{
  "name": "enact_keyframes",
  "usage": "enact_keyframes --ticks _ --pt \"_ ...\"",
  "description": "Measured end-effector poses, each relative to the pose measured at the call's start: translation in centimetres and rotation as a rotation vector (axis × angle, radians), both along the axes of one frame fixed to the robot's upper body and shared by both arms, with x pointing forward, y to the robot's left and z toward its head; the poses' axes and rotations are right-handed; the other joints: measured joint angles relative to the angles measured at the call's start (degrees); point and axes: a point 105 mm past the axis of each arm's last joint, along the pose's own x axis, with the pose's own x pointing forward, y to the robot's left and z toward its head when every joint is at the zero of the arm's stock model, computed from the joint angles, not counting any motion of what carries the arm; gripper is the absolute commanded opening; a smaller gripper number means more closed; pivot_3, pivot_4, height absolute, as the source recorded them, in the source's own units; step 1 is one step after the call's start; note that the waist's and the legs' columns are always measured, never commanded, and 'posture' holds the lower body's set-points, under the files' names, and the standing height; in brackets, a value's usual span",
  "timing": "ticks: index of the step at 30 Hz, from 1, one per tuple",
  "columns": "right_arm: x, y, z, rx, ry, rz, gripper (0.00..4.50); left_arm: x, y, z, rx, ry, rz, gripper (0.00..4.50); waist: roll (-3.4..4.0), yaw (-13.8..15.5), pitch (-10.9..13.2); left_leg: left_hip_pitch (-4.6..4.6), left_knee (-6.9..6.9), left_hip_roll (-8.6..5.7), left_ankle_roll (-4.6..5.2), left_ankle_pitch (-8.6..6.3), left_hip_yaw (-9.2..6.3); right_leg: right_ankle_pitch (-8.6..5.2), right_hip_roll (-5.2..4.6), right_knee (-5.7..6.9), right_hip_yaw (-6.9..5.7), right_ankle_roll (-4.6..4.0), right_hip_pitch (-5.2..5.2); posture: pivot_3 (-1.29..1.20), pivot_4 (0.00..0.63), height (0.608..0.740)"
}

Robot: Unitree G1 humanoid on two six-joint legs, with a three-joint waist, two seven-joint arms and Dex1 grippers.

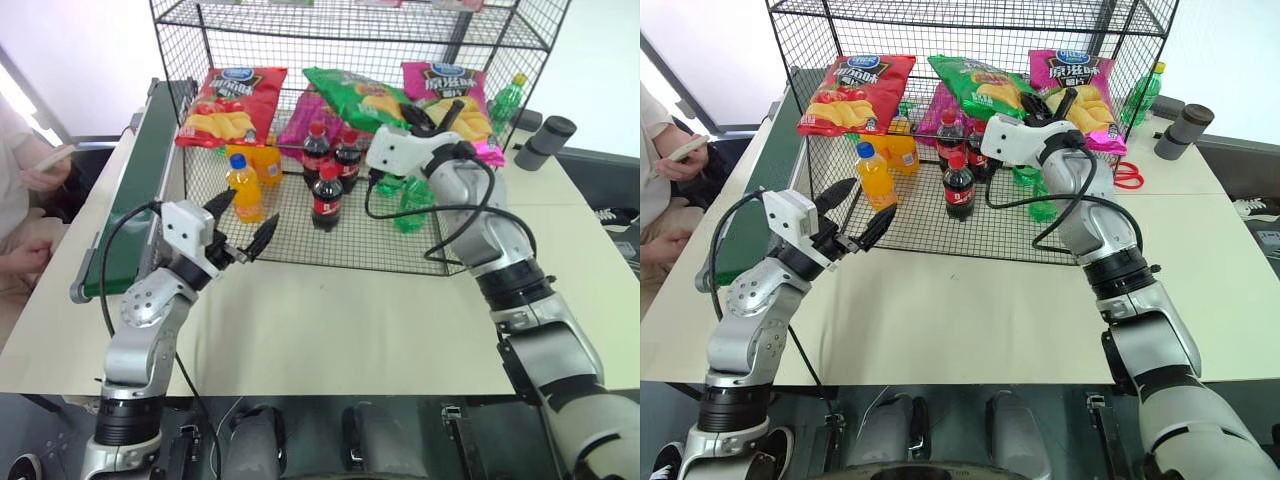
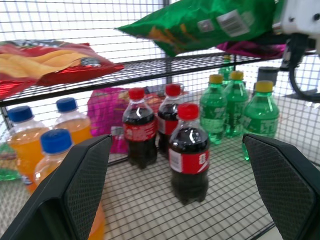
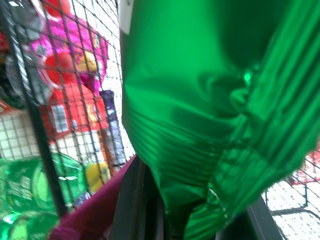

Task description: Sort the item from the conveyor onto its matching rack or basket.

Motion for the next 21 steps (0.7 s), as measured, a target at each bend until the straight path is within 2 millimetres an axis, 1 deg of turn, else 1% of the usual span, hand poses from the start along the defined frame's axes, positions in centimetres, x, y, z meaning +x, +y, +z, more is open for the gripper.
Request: enact_keyframes --ticks 3,5,6,7,8,9,11,12,13,17,19,21 --pt "0.0 0.0 0.0 0.004 -0.002 0.001 0.25 0.0 -0.1 0.0 -0.002 0.001 -0.003 4.47 0.0 0.0 0.0 0.0 0.0 0.0 0.0 0.0 0.0 0.0 0.01 0.0 0.0 0.0 0.0 0.0 0.15 0.74" --pt "0.0 0.1 0.0 0.013 0.0 0.006 1.27 0.0 -0.1 0.1 -0.002 -0.002 -0.005 4.5 0.0 0.0 0.0 0.0 0.0 0.0 -0.01 0.0 0.0 0.0 0.01 0.0 0.0 0.0 0.0 0.0 0.15 0.74" --pt "0.0 0.2 0.0 0.018 0.003 0.009 1.53 0.0 -0.1 0.2 -0.001 -0.004 -0.006 4.5 0.0 0.0 0.0 0.0 0.0 0.0 0.0 0.0 0.0 0.0 0.01 0.0 0.0 0.0 0.0 0.0 0.15 0.74" --pt "0.0 0.2 0.0 0.023 0.004 0.012 2.04 0.0 -0.2 0.2 0.001 -0.005 -0.009 4.5 0.0 0.0 0.0 0.0 0.0 0.0 0.0 0.0 0.0 0.0 0.01 0.0 0.0 0.0 0.0 0.0 0.15 0.74" --pt "0.0 0.3 -0.1 0.027 0.006 0.015 2.41 0.0 -0.3 0.2 0.002 -0.004 -0.012 4.5 0.0 0.0 0.0 0.0 0.0 0.0 0.0 0.0 0.0 0.0 0.01 0.0 0.0 0.0 0.0 0.0 0.15 0.74" --pt "0.0 0.3 -0.1 0.029 0.007 0.016 3.0 0.0 -0.3 0.1 0.002 -0.003 -0.014 4.5 0.0 0.0 0.0 0.0 0.0 0.0 -0.01 0.0 0.0 0.0 0.01 0.0 0.0 0.0 0.0 0.0 0.15 0.74" --pt "0.0 0.4 0.2 0.035 0.0 0.021 3.9 0.0 -0.4 0.1 0.002 -0.003 -0.014 4.5 0.0 0.0 0.0 0.0 0.0 0.0 0.0 0.0 0.0 0.0 0.01 0.0 0.0 0.0 0.0 0.0 0.15 0.74" --pt "0.0 0.5 0.5 0.043 -0.003 0.03 4.24 0.0 -0.4 0.1 0.002 -0.003 -0.013 4.5 0.0 0.0 0.0 0.01 0.0 0.0 -0.01 0.0 0.0 0.0 0.01 0.0 0.0 0.0 0.01 0.0 0.15 0.74" --pt "-0.2 1.0 0.9 0.08 0.003 0.063 4.24 0.0 -0.4 0.1 0.002 -0.003 -0.014 4.5 0.0 -0.1 0.0 0.02 0.0 0.0 0.01 0.0 -0.01 0.0 0.02 0.01 0.0 0.0 0.01 0.0 0.15 0.74" --pt "-1.0 3.5 1.1 0.221 0.063 0.2 4.24 0.0 -0.7 0.0 0.002 -0.001 -0.025 4.5 0.0 -0.1 0.0 0.02 -0.02 0.05 0.02 -0.01 -0.04 0.0 0.07 0.04 -0.01 0.0 0.0 0.0 0.15 0.74" --pt "-1.4 3.8 1.7 0.253 0.071 0.239 4.24 0.0 -0.8 0.0 0.007 -0.003 -0.027 4.5 0.0 0.1 0.0 0.01 -0.02 0.04 0.04 -0.02 -0.04 0.0 0.04 0.02 -0.02 0.0 0.01 0.0 0.15 0.74" --pt "-1.5 3.7 2.1 0.258 0.082 0.259 4.24 0.0 -0.8 0.0 0.01 -0.007 -0.024 4.5 0.0 0.3 0.0 0.0 0.01 -0.01 0.06 -0.03 -0.03 0.0 -0.02 -0.01 -0.02 0.0 0.04 0.0 0.15 0.74"
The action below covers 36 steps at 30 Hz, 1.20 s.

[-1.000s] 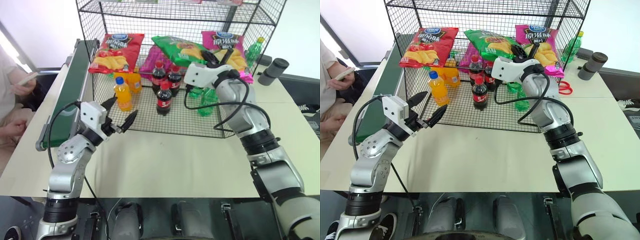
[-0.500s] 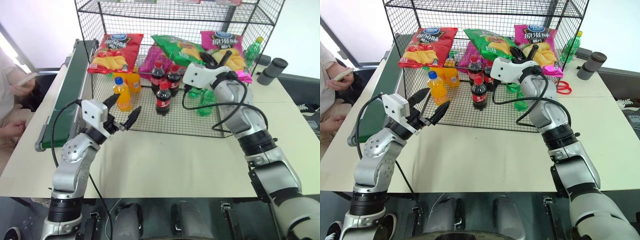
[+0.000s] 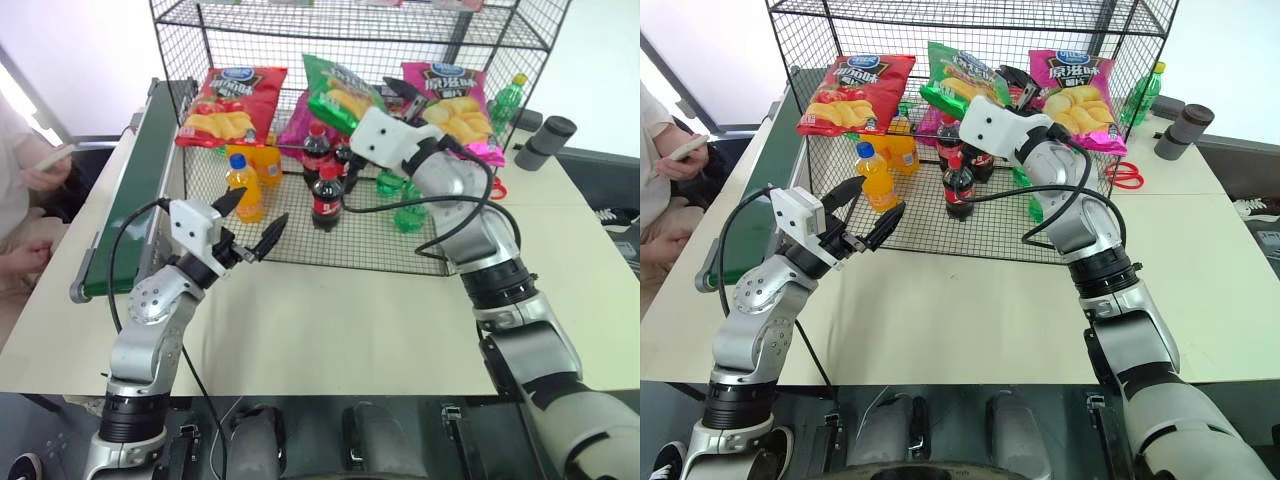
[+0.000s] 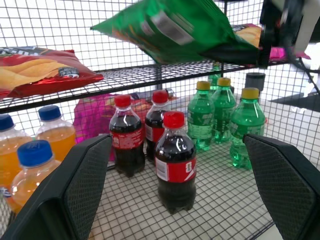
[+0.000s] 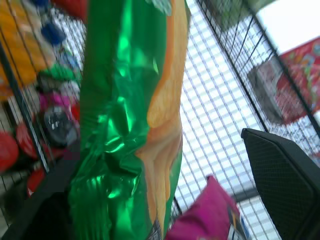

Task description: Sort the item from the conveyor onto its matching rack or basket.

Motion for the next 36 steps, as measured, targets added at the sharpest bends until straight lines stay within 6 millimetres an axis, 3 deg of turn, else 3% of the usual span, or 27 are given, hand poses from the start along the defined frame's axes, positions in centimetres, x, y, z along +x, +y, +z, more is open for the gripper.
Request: enact_keyframes --ticks 11,18,24,31,36 --pt "-1.6 1.4 -1.3 0.158 0.201 0.204 4.24 0.0 -0.7 -0.2 0.003 -0.002 -0.018 4.5 0.0 -0.3 0.0 0.0 -0.01 0.06 0.03 -0.02 -0.06 0.0 0.08 0.02 0.0 0.0 -0.01 0.0 0.15 0.74" --pt "-1.8 1.5 -1.1 0.233 0.252 0.252 4.24 0.0 -0.8 0.0 0.003 -0.016 -0.027 4.5 0.0 -0.1 0.0 0.0 0.0 0.02 0.05 -0.03 -0.07 0.0 0.04 0.01 0.0 0.0 -0.01 0.0 0.15 0.74" --pt "-1.5 1.7 -1.5 0.265 0.267 0.261 4.24 -0.1 -0.9 0.0 0.002 -0.021 -0.032 4.5 0.0 -0.3 0.0 0.0 0.0 0.04 0.05 -0.03 -0.07 0.0 0.06 0.02 0.0 0.0 -0.01 0.0 0.15 0.74" --pt "0.3 1.5 -0.6 0.281 0.23 0.237 4.24 -0.1 -1.0 0.2 0.0 -0.03 -0.035 4.5 0.0 -0.2 0.0 0.0 -0.01 0.02 0.05 -0.03 -0.03 0.0 0.04 -0.01 -0.01 0.0 -0.01 0.0 0.15 0.74" --pt "-1.2 2.8 -1.3 0.31 0.305 0.362 4.24 -0.2 -1.0 0.1 -0.001 -0.033 -0.039 4.5 0.0 -0.2 0.0 -0.01 -0.03 0.06 0.05 -0.03 -0.11 0.0 0.05 -0.01 0.0 0.0 -0.02 0.0 0.15 0.74"
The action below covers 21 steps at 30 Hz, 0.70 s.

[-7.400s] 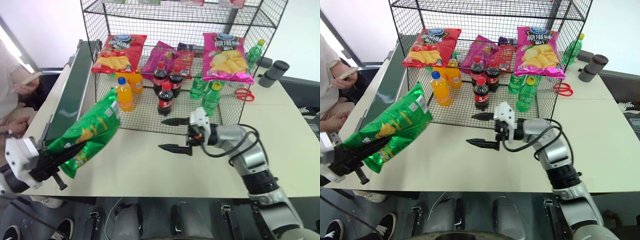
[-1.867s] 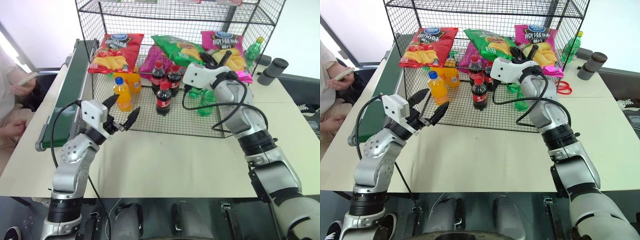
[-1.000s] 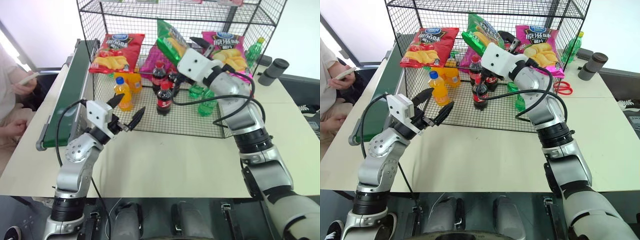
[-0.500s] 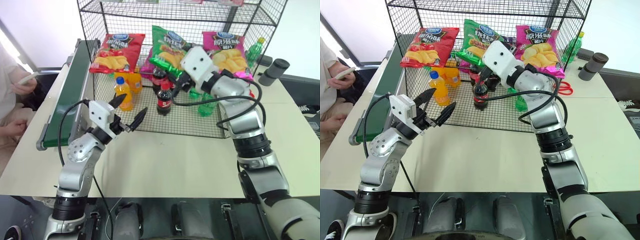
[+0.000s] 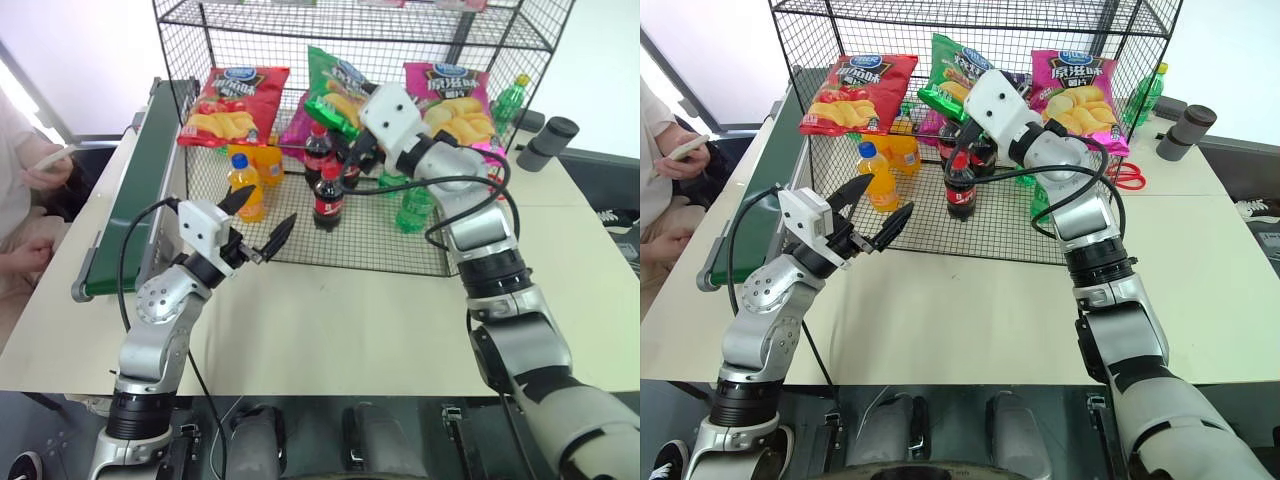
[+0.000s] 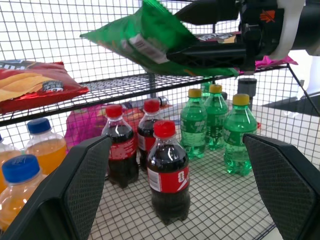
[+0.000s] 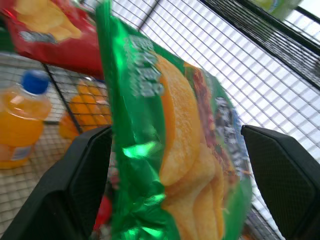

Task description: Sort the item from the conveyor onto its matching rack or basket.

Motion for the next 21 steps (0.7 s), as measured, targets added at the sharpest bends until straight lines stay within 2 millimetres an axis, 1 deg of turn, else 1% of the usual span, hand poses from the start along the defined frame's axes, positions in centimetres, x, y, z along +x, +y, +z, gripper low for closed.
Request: enact_keyframes --ticks 3,5,7,10,12,13,14,16,19,20,21 --pt "-1.7 0.9 -1.1 0.006 0.074 0.122 4.24 -0.1 0.1 -0.3 0.001 0.008 0.001 4.5 0.0 0.0 0.0 0.0 0.01 0.0 0.01 0.0 -0.03 0.0 -0.01 0.02 0.0 0.0 0.0 0.0 0.15 0.74" --pt "-2.3 1.2 -1.1 0.022 0.102 0.157 4.24 -0.1 0.0 -0.3 -0.001 0.008 0.0 4.5 0.0 0.0 0.0 0.0 0.01 0.0 0.01 0.0 -0.04 0.01 -0.01 0.04 -0.01 0.0 0.0 0.0 0.15 0.74" --pt "-2.9 1.4 -0.5 0.053 0.108 0.186 4.24 -0.1 -0.1 -0.3 -0.002 0.008 -0.005 4.5 0.0 0.0 0.0 0.01 0.01 -0.01 0.01 0.0 -0.05 0.01 -0.01 0.04 -0.02 0.0 0.01 0.0 0.15 0.74" --pt "-4.6 1.6 1.2 0.155 0.128 0.286 4.24 -0.2 -0.3 -0.3 0.002 0.008 -0.017 4.5 0.0 0.1 0.0 0.0 0.0 -0.01 0.02 -0.01 -0.08 0.01 -0.01 0.02 -0.02 0.0 0.01 0.0 0.15 0.74" --pt "-6.2 1.4 1.2 0.19 0.166 0.362 4.24 -0.3 -0.4 -0.4 0.009 0.01 -0.034 4.5 0.0 0.2 0.0 0.0 0.0 0.0 0.04 -0.02 -0.1 0.0 -0.01 -0.02 -0.04 0.0 0.04 0.0 0.15 0.74" --pt "-6.9 1.3 0.6 0.188 0.198 0.392 4.24 -0.4 -0.4 -0.4 0.015 0.013 -0.045 4.5 -0.01 0.3 0.0 0.0 0.0 0.0 0.04 -0.03 -0.12 0.0 -0.02 -0.05 -0.06 0.0 0.06 0.0 0.15 0.74" --pt "-7.6 0.9 -0.5 0.176 0.242 0.407 4.24 -0.6 -0.3 -0.6 0.027 0.021 -0.061 4.5 -0.01 0.3 0.0 0.0 0.0 -0.01 0.06 -0.04 -0.13 0.0 -0.05 -0.07 -0.07 0.0 0.09 0.0 0.15 0.74" --pt "-7.9 -0.4 -2.7 0.148 0.327 0.375 4.24 -1.1 0.3 -1.1 0.042 0.054 -0.078 4.5 -0.01 0.2 0.0 0.0 0.0 -0.03 0.11 -0.06 -0.12 0.0 -0.13 -0.07 -0.06 -0.01 0.09 0.0 0.15 0.74" --pt "-8.5 -3.5 -5.4 0.131 0.44 0.299 4.24 -1.9 1.8 -2.2 0.044 0.13 -0.102 4.5 -0.01 0.1 0.0 0.01 0.0 -0.04 0.12 -0.07 -0.14 0.0 -0.15 -0.06 -0.06 -0.01 0.08 0.0 0.15 0.74" --pt "-9.1 -4.7 -6.2 0.124 0.479 0.287 4.24 -2.1 2.4 -2.4 0.037 0.158 -0.111 4.5 -0.01 0.2 0.0 0.01 0.0 -0.04 0.13 -0.07 -0.17 -0.01 -0.12 -0.07 -0.07 -0.02 0.09 0.0 0.15 0.74" --pt "-10.1 -6.5 -7.3 0.118 0.534 0.27 4.24 -2.4 3.7 -2.5 0.047 0.185 -0.107 4.5 -0.01 0.3 0.0 0.01 -0.03 -0.04 0.13 -0.08 -0.22 -0.02 -0.09 -0.08 -0.09 -0.02 0.09 0.0 0.15 0.74"
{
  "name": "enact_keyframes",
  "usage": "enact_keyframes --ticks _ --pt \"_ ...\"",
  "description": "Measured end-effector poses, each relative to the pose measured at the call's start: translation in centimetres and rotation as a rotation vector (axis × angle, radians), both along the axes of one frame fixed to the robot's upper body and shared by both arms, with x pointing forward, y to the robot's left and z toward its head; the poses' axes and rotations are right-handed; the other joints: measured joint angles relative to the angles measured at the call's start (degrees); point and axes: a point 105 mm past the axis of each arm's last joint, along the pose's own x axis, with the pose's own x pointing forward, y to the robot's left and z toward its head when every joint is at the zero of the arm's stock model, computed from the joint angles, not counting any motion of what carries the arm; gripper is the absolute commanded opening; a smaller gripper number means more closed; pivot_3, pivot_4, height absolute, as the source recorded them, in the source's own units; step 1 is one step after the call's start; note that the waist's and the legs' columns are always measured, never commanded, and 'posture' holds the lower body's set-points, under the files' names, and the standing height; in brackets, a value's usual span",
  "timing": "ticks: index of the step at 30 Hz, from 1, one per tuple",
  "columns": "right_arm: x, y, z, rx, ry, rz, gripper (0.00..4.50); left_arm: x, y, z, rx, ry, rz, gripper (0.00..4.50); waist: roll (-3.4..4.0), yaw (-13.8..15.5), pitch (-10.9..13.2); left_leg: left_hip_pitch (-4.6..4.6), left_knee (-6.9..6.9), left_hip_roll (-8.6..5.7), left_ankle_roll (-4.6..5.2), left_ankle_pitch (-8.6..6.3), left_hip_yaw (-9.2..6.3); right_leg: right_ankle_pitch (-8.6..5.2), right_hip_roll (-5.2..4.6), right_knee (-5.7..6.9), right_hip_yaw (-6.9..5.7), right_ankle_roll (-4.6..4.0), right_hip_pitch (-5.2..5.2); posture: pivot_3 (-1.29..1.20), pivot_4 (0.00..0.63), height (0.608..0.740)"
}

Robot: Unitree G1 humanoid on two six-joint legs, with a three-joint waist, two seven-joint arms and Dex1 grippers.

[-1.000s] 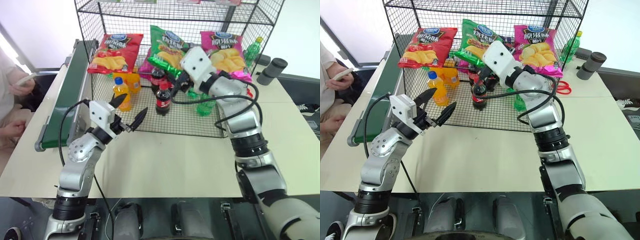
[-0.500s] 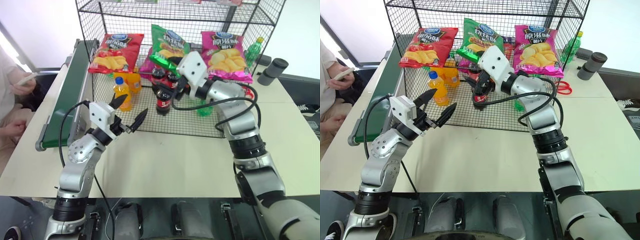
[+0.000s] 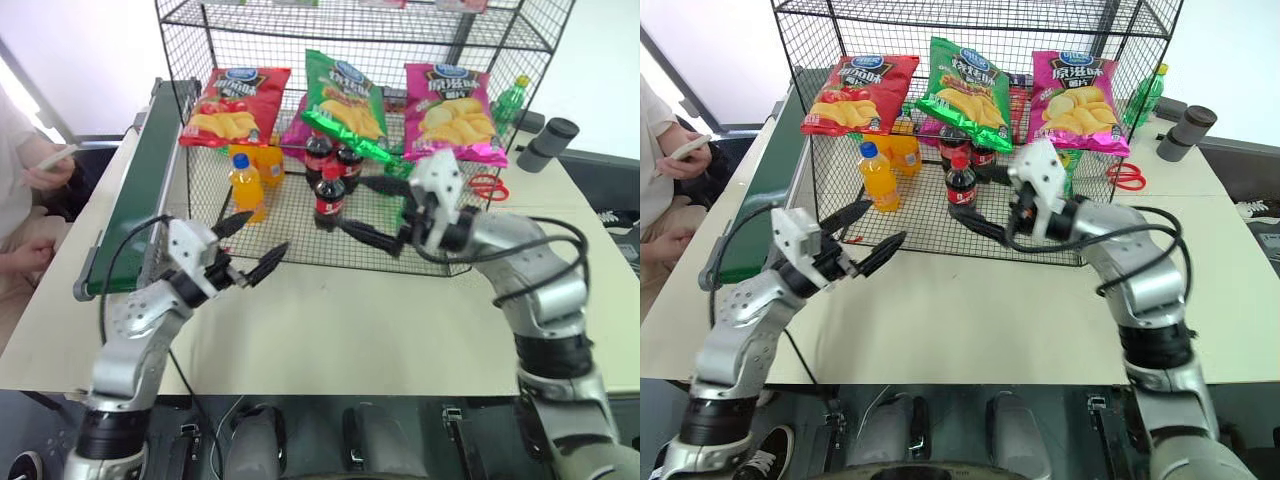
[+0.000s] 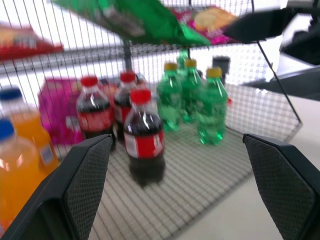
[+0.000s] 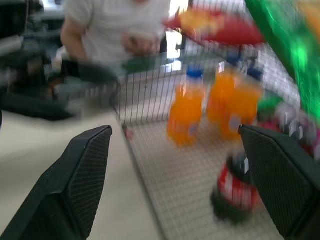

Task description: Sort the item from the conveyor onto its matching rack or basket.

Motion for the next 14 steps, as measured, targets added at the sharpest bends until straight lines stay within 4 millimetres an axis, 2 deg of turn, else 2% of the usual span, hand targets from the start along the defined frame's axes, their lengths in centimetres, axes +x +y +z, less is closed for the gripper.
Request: enact_keyframes --ticks 3,5,8,10,14 --pt "-1.4 -2.2 -0.9 -0.011 0.056 -0.02 4.24 -0.3 1.9 0.7 0.015 0.009 0.011 4.5 0.0 -0.1 0.0 0.05 0.0 -0.01 0.0 0.0 0.0 0.0 0.02 0.01 0.01 0.0 0.03 0.0 0.15 0.74" --pt "-2.4 -3.4 -0.8 0.016 0.08 -0.028 4.24 -0.5 2.8 1.2 0.03 0.013 0.014 4.5 0.01 -0.3 0.0 0.1 0.0 -0.01 0.0 0.0 0.01 0.0 0.02 0.01 0.04 0.0 0.07 0.0 0.15 0.74" --pt "-4.0 -5.8 -2.3 0.008 0.148 -0.081 4.24 -1.0 4.8 0.4 0.069 0.076 0.058 4.5 0.0 -0.1 0.0 0.11 0.0 -0.02 0.01 -0.01 -0.01 -0.01 0.02 -0.01 0.03 -0.01 0.09 0.0 0.15 0.74" --pt "-4.5 -6.6 -3.2 0.019 0.19 -0.106 4.24 -0.9 6.1 -0.1 0.077 0.101 0.101 4.5 0.0 -0.1 0.0 0.11 0.0 -0.03 0.01 -0.01 -0.01 -0.01 0.01 -0.01 0.03 -0.01 0.09 0.0 0.15 0.74" --pt "-4.7 -7.0 -3.1 0.027 0.179 -0.117 4.24 -0.6 6.7 -0.4 0.099 0.123 0.098 4.5 0.0 -0.1 0.0 0.12 0.04 -0.03 0.01 -0.01 -0.01 -0.09 0.01 -0.01 0.04 -0.17 0.09 0.0 0.15 0.74"
